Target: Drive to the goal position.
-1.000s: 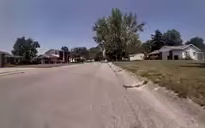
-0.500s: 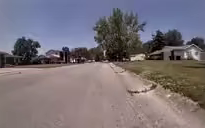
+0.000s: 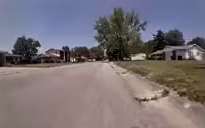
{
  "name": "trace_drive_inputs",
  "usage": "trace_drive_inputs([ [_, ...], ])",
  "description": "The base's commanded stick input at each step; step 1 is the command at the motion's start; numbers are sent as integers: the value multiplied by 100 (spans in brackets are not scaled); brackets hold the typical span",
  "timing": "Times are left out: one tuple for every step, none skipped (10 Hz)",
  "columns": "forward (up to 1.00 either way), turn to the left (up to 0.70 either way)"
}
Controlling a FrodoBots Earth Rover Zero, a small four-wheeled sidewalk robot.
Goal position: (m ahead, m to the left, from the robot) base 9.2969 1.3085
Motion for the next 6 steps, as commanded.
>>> trace_drive_inputs([
  [70,0],
  [70,0],
  [70,0],
  [70,0],
  [70,0],
  [70,0],
])
